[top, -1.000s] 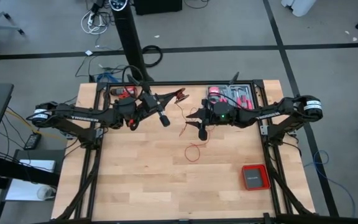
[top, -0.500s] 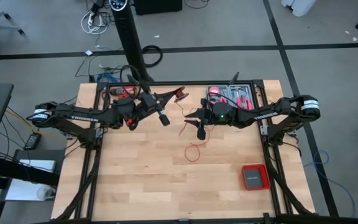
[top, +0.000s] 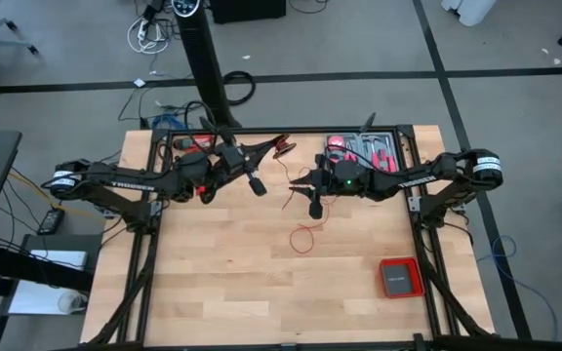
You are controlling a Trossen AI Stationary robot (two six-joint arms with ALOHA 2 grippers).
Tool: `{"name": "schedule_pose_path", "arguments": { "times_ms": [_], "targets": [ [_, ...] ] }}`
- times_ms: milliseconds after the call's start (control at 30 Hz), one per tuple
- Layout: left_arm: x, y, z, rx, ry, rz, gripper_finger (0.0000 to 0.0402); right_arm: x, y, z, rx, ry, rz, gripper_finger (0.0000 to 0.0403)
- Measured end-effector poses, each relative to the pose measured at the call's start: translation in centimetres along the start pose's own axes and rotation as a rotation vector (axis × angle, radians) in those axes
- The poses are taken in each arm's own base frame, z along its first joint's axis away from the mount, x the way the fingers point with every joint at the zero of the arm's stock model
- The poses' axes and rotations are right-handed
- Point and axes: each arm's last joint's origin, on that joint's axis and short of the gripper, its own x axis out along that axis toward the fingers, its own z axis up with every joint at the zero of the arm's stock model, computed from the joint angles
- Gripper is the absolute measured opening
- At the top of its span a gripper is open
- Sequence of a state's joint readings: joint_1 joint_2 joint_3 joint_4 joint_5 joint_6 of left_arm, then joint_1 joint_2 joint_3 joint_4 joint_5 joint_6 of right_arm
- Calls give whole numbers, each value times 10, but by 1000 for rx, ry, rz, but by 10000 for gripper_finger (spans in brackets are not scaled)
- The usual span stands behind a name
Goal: Coil cords
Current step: Coil the red wire on the black spool
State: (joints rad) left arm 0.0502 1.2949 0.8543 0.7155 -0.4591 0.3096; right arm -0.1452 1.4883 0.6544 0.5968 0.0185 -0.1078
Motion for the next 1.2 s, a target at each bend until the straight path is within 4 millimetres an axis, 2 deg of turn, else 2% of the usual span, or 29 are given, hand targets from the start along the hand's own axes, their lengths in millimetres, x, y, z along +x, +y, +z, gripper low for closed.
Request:
{"name": "schedule_pose_path", "arguments": {
  "times_ms": [500, 567, 700, 833, 1200],
  "targets": [
    [0, 2, 6, -31, -58, 19, 0, 0, -1, -1, -12, 12, -19, 65],
    [0, 2, 6, -33, -63, 20, 0, 0, -1, -1, -17, 15, -21, 55],
    [0, 3, 8, -38, -73, 23, 0, 0, 0, -3, -33, 30, -19, 10],
    [0, 3, 9, -45, -87, 26, 0, 0, -1, -3, -34, 33, -36, 5],
    [0, -2, -8, 41, 79, -24, 0, -8, -11, -1, -100, 94, -176, 1]
  ]
}}
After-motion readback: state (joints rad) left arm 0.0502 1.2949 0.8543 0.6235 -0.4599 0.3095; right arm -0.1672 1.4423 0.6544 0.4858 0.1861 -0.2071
